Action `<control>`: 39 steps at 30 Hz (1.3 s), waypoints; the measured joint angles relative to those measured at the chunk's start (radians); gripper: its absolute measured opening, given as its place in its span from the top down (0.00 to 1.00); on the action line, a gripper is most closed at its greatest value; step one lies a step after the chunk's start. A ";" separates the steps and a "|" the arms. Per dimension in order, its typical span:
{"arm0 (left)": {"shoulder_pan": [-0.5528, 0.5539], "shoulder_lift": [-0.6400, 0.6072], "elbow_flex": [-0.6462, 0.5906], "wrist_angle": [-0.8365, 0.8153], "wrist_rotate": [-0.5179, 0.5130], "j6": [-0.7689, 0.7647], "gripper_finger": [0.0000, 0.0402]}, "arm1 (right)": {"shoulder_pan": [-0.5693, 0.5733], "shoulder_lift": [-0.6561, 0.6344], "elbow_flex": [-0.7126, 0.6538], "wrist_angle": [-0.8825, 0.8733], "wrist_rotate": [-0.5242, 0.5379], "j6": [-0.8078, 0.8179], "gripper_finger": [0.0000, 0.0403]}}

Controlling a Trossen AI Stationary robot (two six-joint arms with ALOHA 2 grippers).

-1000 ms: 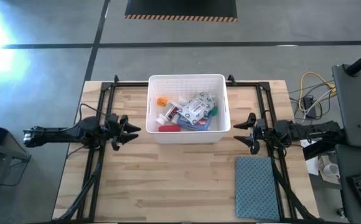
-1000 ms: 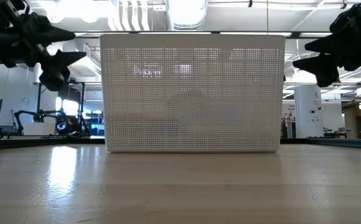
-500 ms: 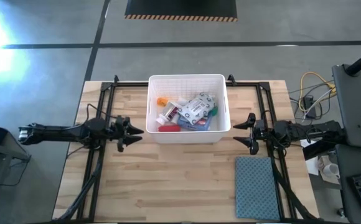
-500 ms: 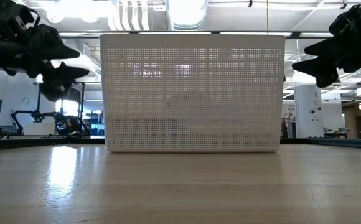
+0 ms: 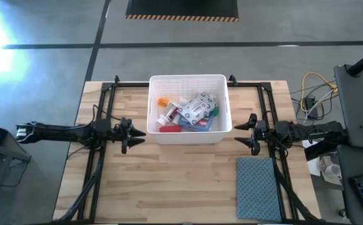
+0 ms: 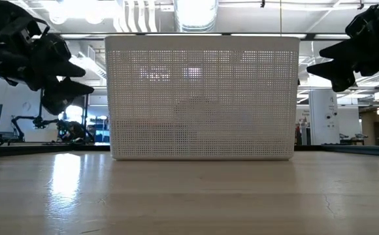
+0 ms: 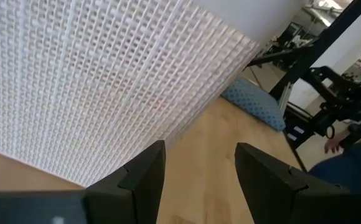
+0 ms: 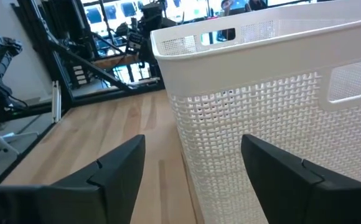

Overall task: Pick & place medical supplies in basket/bin
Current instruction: Return to Home Position

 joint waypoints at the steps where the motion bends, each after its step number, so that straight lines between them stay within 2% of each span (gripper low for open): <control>1: 0.000 0.005 0.000 0.000 0.000 0.000 0.56 | 0.000 0.000 0.000 0.000 0.000 0.000 0.36; 8: 0.000 0.005 -0.014 0.003 0.000 0.000 0.56 | 0.000 0.000 0.000 0.000 0.000 0.000 0.35; 12: 0.001 -0.170 -0.023 -0.120 -0.004 -0.002 0.56 | 0.000 0.000 0.000 0.000 0.000 0.000 0.35; 19: 0.001 -0.417 -0.023 -0.109 -0.014 0.001 0.56 | 0.000 0.000 0.001 0.000 0.000 0.000 0.37; 26: 0.000 -0.423 -0.014 -0.058 -0.010 0.001 0.56 | 0.000 -0.001 0.001 0.000 -0.001 0.000 0.37; 39: 0.000 -0.424 -0.024 -0.110 -0.010 0.000 0.56 | 0.000 0.000 0.001 0.001 0.000 0.000 0.36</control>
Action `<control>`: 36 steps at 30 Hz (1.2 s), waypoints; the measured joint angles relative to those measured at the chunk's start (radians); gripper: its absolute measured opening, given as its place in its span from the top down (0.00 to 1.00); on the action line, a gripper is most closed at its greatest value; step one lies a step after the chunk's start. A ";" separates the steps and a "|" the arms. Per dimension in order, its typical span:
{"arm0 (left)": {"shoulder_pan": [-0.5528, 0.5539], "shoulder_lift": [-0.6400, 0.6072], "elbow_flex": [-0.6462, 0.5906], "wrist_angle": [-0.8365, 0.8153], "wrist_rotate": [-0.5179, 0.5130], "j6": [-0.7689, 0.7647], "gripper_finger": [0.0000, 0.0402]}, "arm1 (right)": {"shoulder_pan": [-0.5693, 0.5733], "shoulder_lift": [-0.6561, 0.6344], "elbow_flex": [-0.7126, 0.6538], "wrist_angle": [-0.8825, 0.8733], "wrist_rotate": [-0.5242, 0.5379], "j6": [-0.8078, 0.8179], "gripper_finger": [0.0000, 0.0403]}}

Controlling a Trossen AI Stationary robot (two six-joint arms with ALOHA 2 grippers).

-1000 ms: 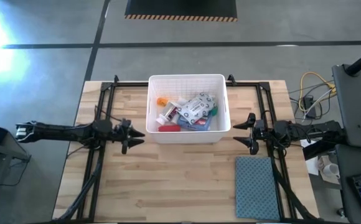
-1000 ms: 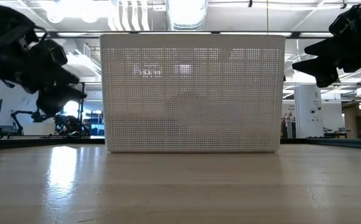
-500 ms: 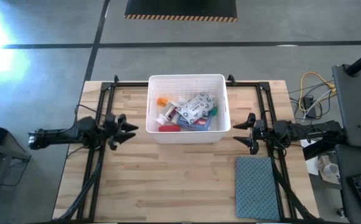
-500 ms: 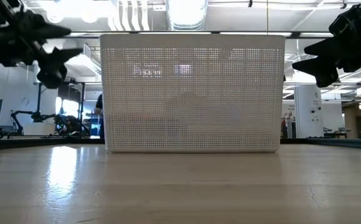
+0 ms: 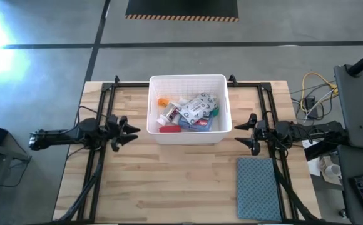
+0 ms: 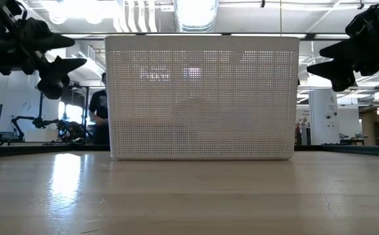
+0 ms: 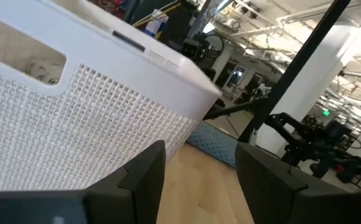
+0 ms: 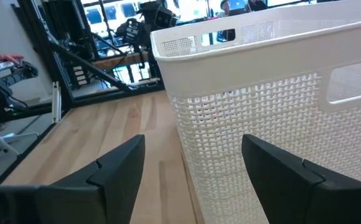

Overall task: Pick & place medical supplies in basket/bin
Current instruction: Return to Home Position

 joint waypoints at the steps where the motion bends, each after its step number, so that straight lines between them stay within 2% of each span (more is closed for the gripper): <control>1: 0.000 0.000 0.000 -0.004 0.000 0.000 0.56 | 0.000 0.000 0.000 0.000 0.000 0.000 0.36; 10: 0.001 0.004 0.000 -0.002 0.000 0.000 0.56 | 0.000 0.000 0.000 0.000 0.000 0.000 0.37; 36: 0.001 0.284 0.000 -0.002 -0.001 0.000 0.56 | 0.000 0.000 0.000 0.000 0.000 0.000 0.36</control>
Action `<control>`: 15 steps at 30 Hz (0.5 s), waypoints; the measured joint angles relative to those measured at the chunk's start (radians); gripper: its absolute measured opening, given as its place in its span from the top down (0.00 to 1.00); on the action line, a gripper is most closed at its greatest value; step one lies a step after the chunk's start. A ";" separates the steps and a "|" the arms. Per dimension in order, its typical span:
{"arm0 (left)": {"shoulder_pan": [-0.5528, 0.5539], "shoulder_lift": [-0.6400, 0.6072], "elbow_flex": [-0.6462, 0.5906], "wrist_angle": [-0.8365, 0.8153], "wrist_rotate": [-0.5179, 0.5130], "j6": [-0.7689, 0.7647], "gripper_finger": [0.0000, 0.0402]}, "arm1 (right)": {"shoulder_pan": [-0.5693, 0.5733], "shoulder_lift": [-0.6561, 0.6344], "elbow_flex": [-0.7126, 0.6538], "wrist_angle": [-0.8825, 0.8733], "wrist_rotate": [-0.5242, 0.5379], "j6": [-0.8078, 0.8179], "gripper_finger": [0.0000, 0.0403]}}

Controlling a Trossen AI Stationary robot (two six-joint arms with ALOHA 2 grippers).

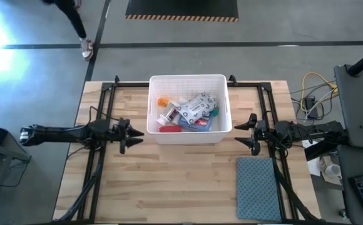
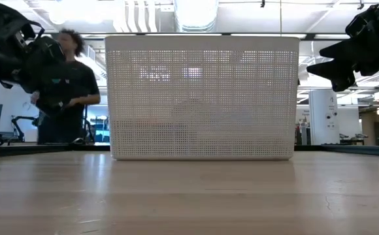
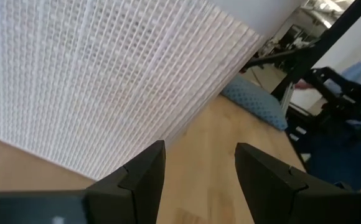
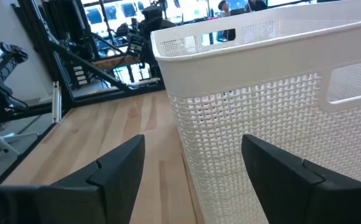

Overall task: Pick & place medical supplies in basket/bin
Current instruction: Return to Home Position

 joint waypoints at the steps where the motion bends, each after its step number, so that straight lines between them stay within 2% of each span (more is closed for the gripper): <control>1: 0.000 0.009 0.000 0.000 0.000 0.000 0.56 | 0.000 0.000 0.000 0.000 0.000 0.000 0.36; 15: 0.000 0.109 0.000 0.000 0.000 0.000 0.56 | 0.000 0.000 0.000 0.000 0.000 0.000 0.38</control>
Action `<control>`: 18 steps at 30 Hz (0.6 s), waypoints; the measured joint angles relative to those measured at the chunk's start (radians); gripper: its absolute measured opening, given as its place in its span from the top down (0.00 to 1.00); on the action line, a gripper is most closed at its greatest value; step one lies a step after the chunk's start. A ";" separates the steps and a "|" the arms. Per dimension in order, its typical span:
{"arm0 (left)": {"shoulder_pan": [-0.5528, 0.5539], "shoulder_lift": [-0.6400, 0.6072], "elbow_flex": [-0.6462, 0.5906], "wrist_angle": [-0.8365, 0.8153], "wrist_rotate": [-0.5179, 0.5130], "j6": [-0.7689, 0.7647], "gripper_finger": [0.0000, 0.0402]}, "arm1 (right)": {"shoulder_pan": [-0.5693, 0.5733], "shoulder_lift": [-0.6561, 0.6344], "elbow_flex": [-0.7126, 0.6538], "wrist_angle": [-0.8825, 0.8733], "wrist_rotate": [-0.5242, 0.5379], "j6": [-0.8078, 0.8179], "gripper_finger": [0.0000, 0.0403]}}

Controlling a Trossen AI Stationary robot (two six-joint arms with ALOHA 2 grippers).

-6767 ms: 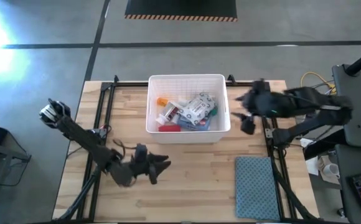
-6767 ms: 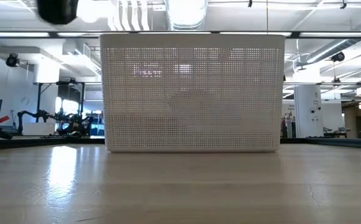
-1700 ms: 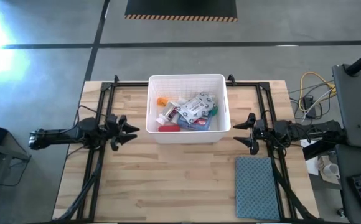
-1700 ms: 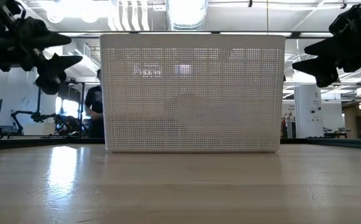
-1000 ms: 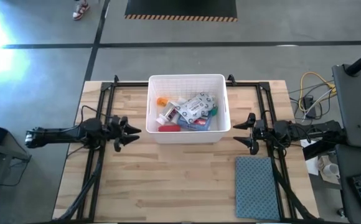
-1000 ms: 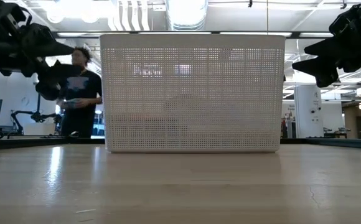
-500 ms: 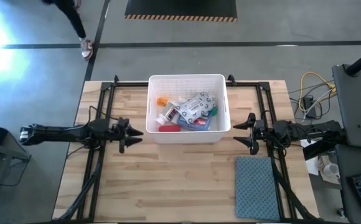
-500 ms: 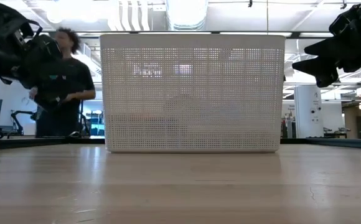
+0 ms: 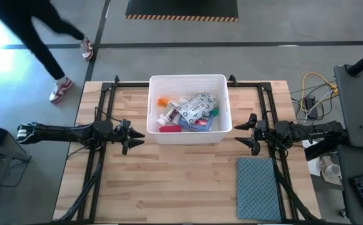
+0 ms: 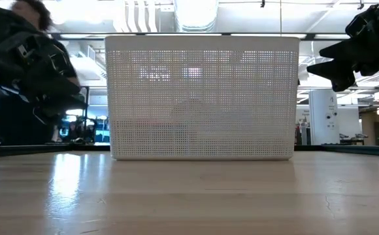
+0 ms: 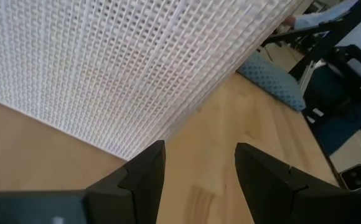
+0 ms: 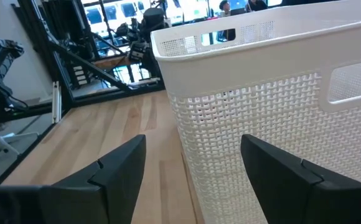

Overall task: Pick & place medical supplies in basket/bin
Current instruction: Return to Home Position

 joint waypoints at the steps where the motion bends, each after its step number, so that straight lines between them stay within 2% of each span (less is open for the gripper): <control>1: 0.000 0.005 0.000 0.000 0.000 0.000 0.56 | 0.000 0.000 0.000 0.000 0.000 0.000 0.38; 18: 0.000 0.037 0.000 0.000 0.000 0.000 0.56 | 0.000 0.000 0.000 0.000 0.000 0.000 0.37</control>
